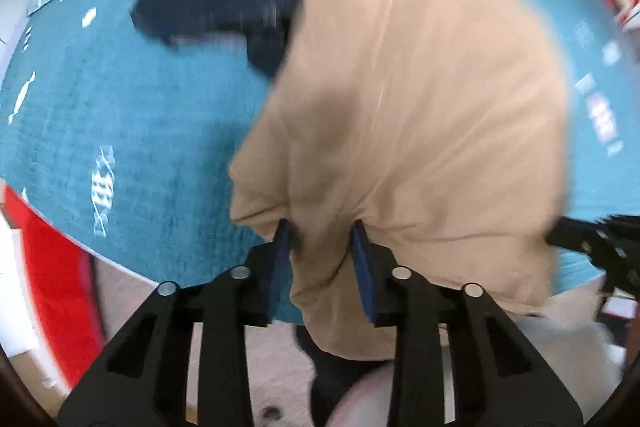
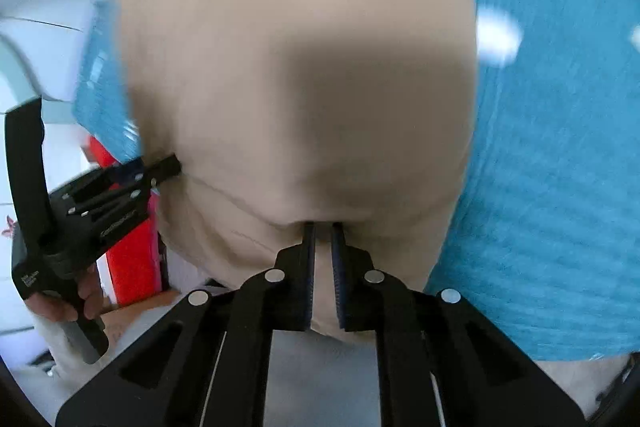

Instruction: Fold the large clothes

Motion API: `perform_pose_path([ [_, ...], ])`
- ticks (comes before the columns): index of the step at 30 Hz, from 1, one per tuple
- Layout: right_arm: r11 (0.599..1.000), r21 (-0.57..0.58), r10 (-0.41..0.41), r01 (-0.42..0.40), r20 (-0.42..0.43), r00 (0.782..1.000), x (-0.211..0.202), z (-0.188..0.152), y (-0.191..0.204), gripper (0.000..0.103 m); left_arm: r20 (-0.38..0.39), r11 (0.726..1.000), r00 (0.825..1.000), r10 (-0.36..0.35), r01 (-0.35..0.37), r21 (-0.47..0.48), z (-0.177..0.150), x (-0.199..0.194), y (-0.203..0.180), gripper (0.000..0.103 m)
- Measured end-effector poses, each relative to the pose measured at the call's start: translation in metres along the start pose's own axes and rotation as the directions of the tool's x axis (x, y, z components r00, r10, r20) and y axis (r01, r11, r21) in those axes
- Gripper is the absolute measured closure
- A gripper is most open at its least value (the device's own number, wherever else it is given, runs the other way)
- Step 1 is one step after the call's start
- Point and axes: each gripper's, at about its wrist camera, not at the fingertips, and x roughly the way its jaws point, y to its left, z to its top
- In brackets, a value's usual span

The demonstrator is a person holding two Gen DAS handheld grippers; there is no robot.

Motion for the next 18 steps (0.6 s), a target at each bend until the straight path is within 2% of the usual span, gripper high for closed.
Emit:
perform_pose_path([
  [2,1.0,-0.006,-0.01,0.011,0.102,0.995,-0.021,0.023,0.005,0.095,0.088,0.999,0.995,-0.051,0.052,-0.014,0.019,-0.024,0.005,0.074],
  [3,0.999,-0.005,-0.041,0.042,0.138,0.99,-0.023,0.036,0.006,0.095,0.123,0.997,0.99,-0.076,0.079,-0.018,0.034,-0.025,0.005,0.078],
  [4,0.996,0.012,-0.084,0.084,0.159,0.984,-0.016,0.053,0.005,0.095,0.127,0.996,0.989,-0.077,0.081,-0.023,0.048,-0.019,0.004,0.081],
  [6,0.993,0.035,-0.12,0.117,0.099,0.988,0.023,0.075,-0.004,0.097,0.077,0.995,0.993,-0.09,0.093,-0.037,0.069,0.013,0.005,0.083],
  [7,0.991,0.056,-0.123,0.119,0.068,0.99,0.05,0.082,-0.011,0.098,0.002,0.993,0.995,-0.101,0.101,-0.061,0.082,0.053,0.007,0.083],
  [8,0.991,0.065,-0.121,0.117,0.061,0.991,0.062,0.084,-0.011,0.098,-0.031,0.992,0.995,-0.093,0.09,-0.084,0.084,0.075,0.009,0.083],
  [9,0.992,0.059,-0.119,0.115,0.061,0.991,0.066,0.09,-0.007,0.099,-0.03,0.995,0.998,-0.062,0.059,-0.079,0.083,0.083,0.005,0.083],
  [11,0.991,0.052,-0.126,0.123,0.058,0.99,0.053,0.096,0.006,0.096,-0.03,0.999,0.999,-0.017,0.016,-0.038,0.09,0.066,-0.003,0.086],
  [12,0.996,0.057,-0.077,0.073,0.076,0.994,0.04,0.097,0.013,0.097,-0.018,0.999,1.0,-0.021,0.02,-0.039,0.092,0.051,-0.005,0.088],
  [13,0.999,0.046,-0.012,0.007,0.102,0.995,0.029,0.096,0.022,0.097,0.027,0.998,0.998,-0.048,0.049,-0.041,0.095,0.031,-0.003,0.088],
  [14,0.999,0.032,-0.001,-0.003,0.122,0.993,0.015,0.083,0.005,0.097,0.074,0.996,0.995,-0.073,0.075,-0.037,0.099,0.014,-0.003,0.088],
  [16,0.999,0.028,-0.047,0.043,0.183,0.982,0.007,0.103,0.007,0.097,0.135,0.993,0.985,-0.11,0.115,-0.032,0.112,-0.004,-0.004,0.088],
  [17,0.997,0.049,-0.063,0.056,0.169,0.984,0.018,0.116,0.001,0.097,0.143,0.99,0.982,-0.127,0.134,-0.034,0.122,0.0,-0.005,0.088],
  [18,0.994,0.093,-0.069,0.058,0.125,0.99,0.043,0.136,-0.011,0.097,0.116,0.991,0.986,-0.121,0.127,-0.051,0.134,0.016,-0.005,0.088],
])
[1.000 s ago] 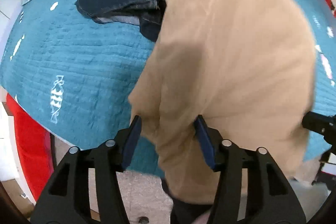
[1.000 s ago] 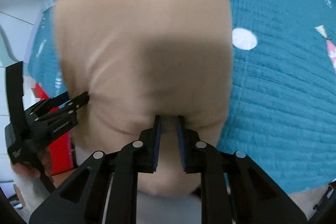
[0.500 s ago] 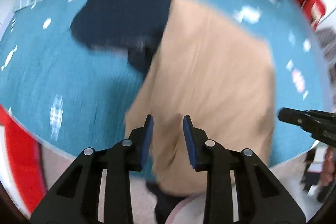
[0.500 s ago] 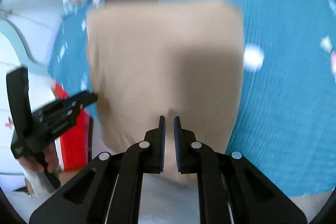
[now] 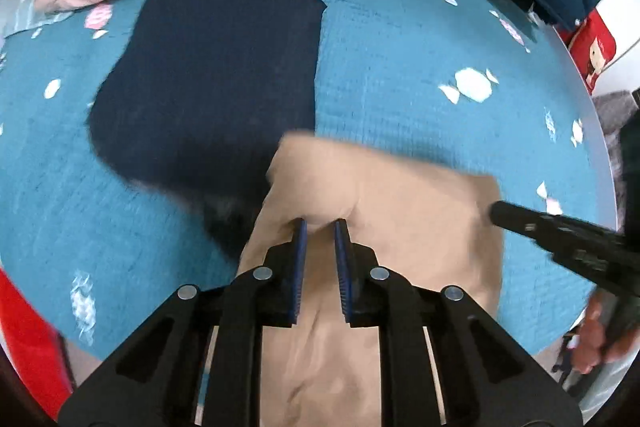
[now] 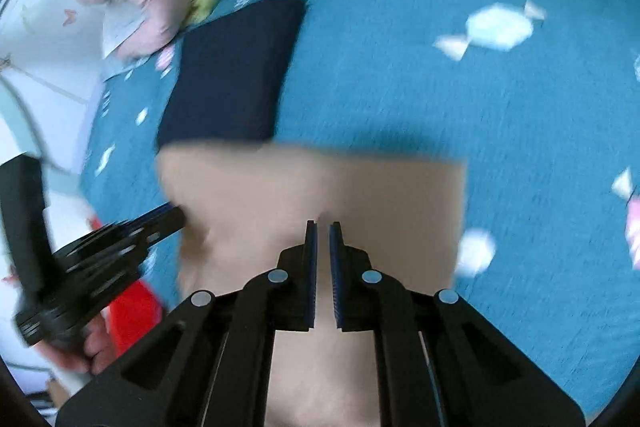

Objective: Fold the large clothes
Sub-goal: 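Smooth the folded jacket with both grippers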

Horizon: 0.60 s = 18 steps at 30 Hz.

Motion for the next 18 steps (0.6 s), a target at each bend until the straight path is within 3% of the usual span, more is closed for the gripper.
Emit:
perform_pose_path([
  [2,1.0,0.031,0.001,0.002,-0.102,0.995,0.057,0.009,-0.012,0.101,-0.086,1.0,0.996,0.019,-0.019,-0.008,0.008,0.048,0.002,0.089],
  [4,0.999,0.048,0.02,-0.015,-0.09,0.996,0.067,0.012,-0.015,0.103,-0.117,0.998,0.992,0.055,-0.056,-0.008,0.012,0.078,0.007,0.089],
  [6,0.999,0.051,0.014,-0.011,-0.063,0.998,0.05,0.013,-0.01,0.103,-0.104,0.997,0.992,0.069,-0.071,-0.01,0.014,0.063,0.003,0.09],
  [9,0.998,-0.025,0.055,-0.053,0.085,0.995,0.013,-0.001,0.002,0.1,-0.009,0.997,0.998,0.068,-0.067,0.033,0.013,0.017,-0.009,0.089],
  [12,0.995,-0.07,0.083,-0.072,0.175,0.981,0.002,-0.009,0.013,0.099,0.089,0.998,0.996,-0.02,0.014,0.066,0.012,-0.008,-0.014,0.089],
  [14,0.992,-0.109,0.082,-0.062,0.185,0.979,0.013,-0.01,0.01,0.099,0.134,0.995,0.989,-0.067,0.055,0.086,0.014,0.002,-0.028,0.089],
  [18,0.991,-0.119,0.073,-0.056,0.147,0.986,0.034,-0.03,-0.019,0.103,0.059,0.994,0.998,-0.039,0.033,0.106,0.015,0.06,-0.044,0.092],
])
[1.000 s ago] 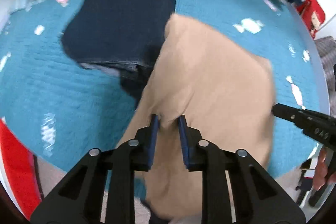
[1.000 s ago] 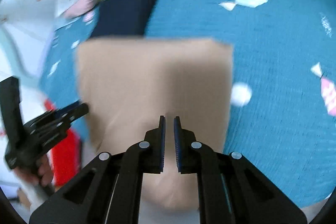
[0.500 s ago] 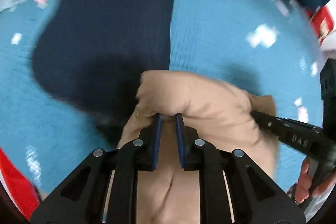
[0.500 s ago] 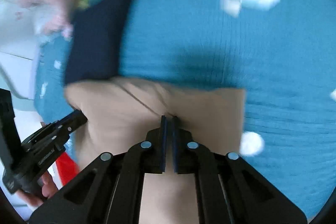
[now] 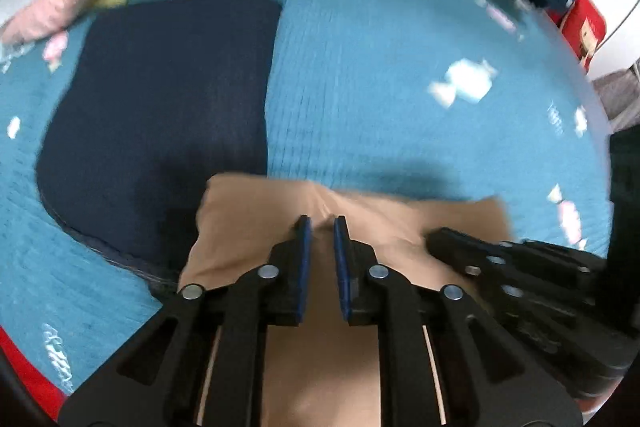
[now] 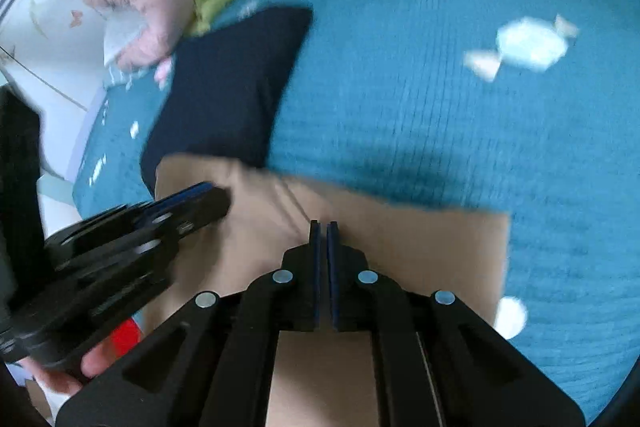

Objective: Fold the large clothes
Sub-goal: 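Smooth the folded jacket with both grippers, then grasp the folded jacket edge with both grippers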

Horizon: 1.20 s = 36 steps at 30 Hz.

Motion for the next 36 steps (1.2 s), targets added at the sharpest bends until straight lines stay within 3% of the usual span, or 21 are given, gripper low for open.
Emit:
perform_pose_path([
  [2,1.0,0.015,0.005,-0.006,0.025,1.0,-0.011,-0.011,-0.016,0.103,0.031,0.999,0.998,-0.048,0.048,-0.004,-0.008,0.003,0.017,0.1],
  [5,0.994,0.102,0.04,-0.046,0.054,0.998,-0.042,-0.021,-0.045,0.103,0.021,0.983,0.988,-0.154,0.156,-0.094,-0.007,-0.003,0.05,0.1],
  [7,0.994,0.105,-0.008,0.0,0.074,0.997,-0.06,-0.024,-0.05,0.103,0.032,0.985,0.991,-0.128,0.131,-0.116,-0.007,-0.01,0.061,0.1],
  [9,0.986,0.098,-0.148,0.137,0.107,0.983,-0.079,-0.03,-0.047,0.098,0.045,0.992,0.998,-0.04,0.045,-0.116,-0.005,-0.02,0.063,0.101],
  [10,0.986,0.09,-0.154,0.143,0.128,0.98,-0.089,-0.035,-0.046,0.098,0.053,0.993,0.998,0.024,-0.017,-0.12,-0.004,-0.028,0.063,0.101],
  [12,0.994,0.08,-0.085,0.074,0.146,0.986,-0.099,-0.043,-0.038,0.098,0.071,0.991,0.995,0.069,-0.06,-0.121,-0.005,-0.042,0.063,0.1],
  [15,0.999,-0.015,0.035,-0.033,0.142,0.989,-0.104,-0.058,-0.003,0.098,0.108,0.999,0.994,0.01,-0.006,-0.033,-0.028,-0.064,0.041,0.1],
  [18,0.992,-0.08,0.106,-0.101,0.057,0.993,-0.082,-0.072,0.027,0.098,0.101,0.995,0.991,-0.092,0.088,0.042,-0.051,-0.07,0.015,0.1],
  [20,0.99,-0.12,0.079,-0.08,-0.016,0.997,-0.063,-0.088,0.036,0.098,0.043,0.993,0.994,-0.104,0.101,0.063,-0.069,-0.059,0.004,0.1],
  [22,0.989,-0.135,0.049,-0.055,-0.045,0.998,-0.054,-0.103,0.032,0.103,-0.005,0.995,0.998,-0.062,0.062,0.074,-0.093,-0.043,0.007,0.101],
  [26,0.988,-0.1,0.107,-0.116,-0.089,0.99,-0.065,-0.129,0.005,0.103,-0.047,0.99,0.989,-0.139,0.138,-0.033,-0.125,-0.043,0.044,0.101],
  [30,0.996,-0.075,0.045,-0.053,-0.105,0.993,-0.092,-0.146,-0.006,0.103,-0.056,0.999,0.998,0.016,-0.018,-0.039,-0.137,-0.065,0.065,0.101],
  [33,0.994,-0.104,0.019,-0.026,-0.066,0.998,-0.111,-0.143,-0.001,0.097,-0.047,0.999,0.999,0.021,-0.022,-0.035,-0.137,-0.085,0.065,0.1],
  [35,0.988,-0.102,0.106,-0.112,-0.06,0.993,-0.111,-0.132,0.008,0.097,-0.048,1.0,0.999,-0.008,0.009,0.012,-0.137,-0.09,0.051,0.1],
  [36,0.979,-0.1,0.171,-0.178,-0.073,0.983,-0.109,-0.13,0.014,0.097,-0.061,0.997,0.997,-0.054,0.057,0.046,-0.138,-0.09,0.038,0.1],
])
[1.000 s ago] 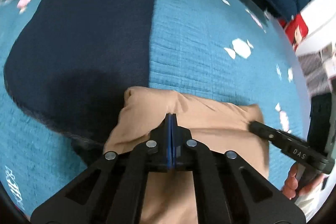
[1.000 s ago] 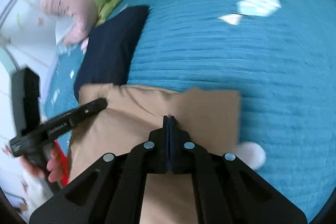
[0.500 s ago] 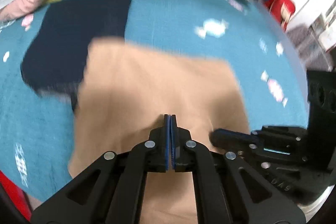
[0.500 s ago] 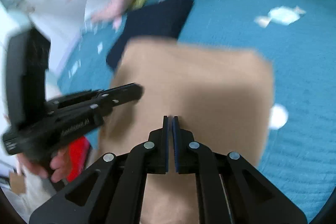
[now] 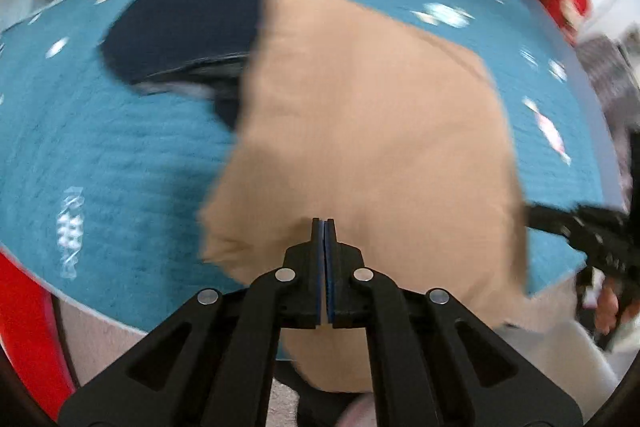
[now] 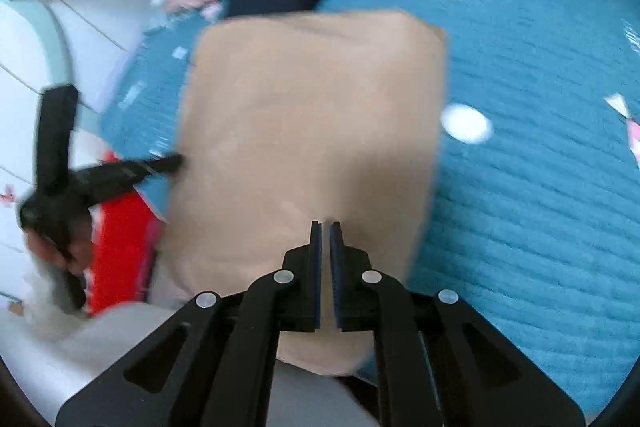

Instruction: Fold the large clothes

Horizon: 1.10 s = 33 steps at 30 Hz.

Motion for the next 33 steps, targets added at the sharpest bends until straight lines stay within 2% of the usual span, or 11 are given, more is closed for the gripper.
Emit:
perform_pose_path([
  [3,0.996,-0.037,0.08,-0.083,-0.07,0.994,0.022,0.001,0.013,0.097,-0.047,0.994,0.996,-0.073,0.076,0.073,-0.008,0.009,-0.024,0.099],
  [8,0.999,0.037,0.036,-0.028,-0.239,0.97,0.05,-0.025,-0.018,0.103,-0.154,0.997,0.988,-0.028,0.038,0.061,-0.037,0.033,-0.008,0.1],
  [16,0.995,0.089,-0.034,0.055,-0.229,0.973,0.009,-0.047,-0.048,0.096,-0.186,0.986,0.97,0.159,-0.166,-0.021,-0.058,0.008,0.062,0.098],
  [17,0.994,0.09,-0.035,0.056,-0.222,0.974,0.003,-0.046,-0.049,0.095,-0.176,0.987,0.973,0.15,-0.159,-0.038,-0.055,0.003,0.069,0.088],
  [18,0.994,0.091,-0.036,0.057,-0.219,0.975,-0.003,-0.043,-0.052,0.085,-0.17,0.987,0.975,0.141,-0.151,-0.051,-0.052,0.001,0.073,0.058],
  [19,0.993,0.102,-0.043,0.065,-0.2,0.979,-0.008,-0.043,-0.055,0.049,-0.152,0.988,0.98,0.128,-0.14,-0.066,-0.046,-0.004,0.078,0.038],
  [20,0.991,0.113,-0.057,0.076,-0.163,0.985,-0.014,-0.04,-0.057,0.026,-0.121,0.989,0.986,0.117,-0.127,-0.072,-0.038,-0.009,0.083,0.012],
  [21,0.988,0.128,-0.073,0.084,-0.086,0.994,-0.024,-0.036,-0.061,0.007,-0.059,0.993,0.995,0.085,-0.09,-0.072,-0.031,-0.016,0.085,0.012],
  [25,0.98,0.198,-0.006,0.008,-0.01,1.0,-0.028,-0.019,-0.084,0.008,-0.003,0.994,0.996,-0.088,0.088,-0.067,-0.01,-0.015,0.099,0.012],
  [30,0.958,0.266,0.123,-0.111,-0.028,0.992,0.015,0.002,-0.105,0.008,-0.085,0.938,0.943,-0.322,0.305,-0.164,0.007,0.035,0.117,0.012],
  [33,0.912,0.322,0.281,-0.256,-0.033,0.959,0.034,0.001,-0.121,0.008,-0.125,0.843,0.848,-0.515,0.476,-0.249,0.015,0.067,0.133,0.006],
])
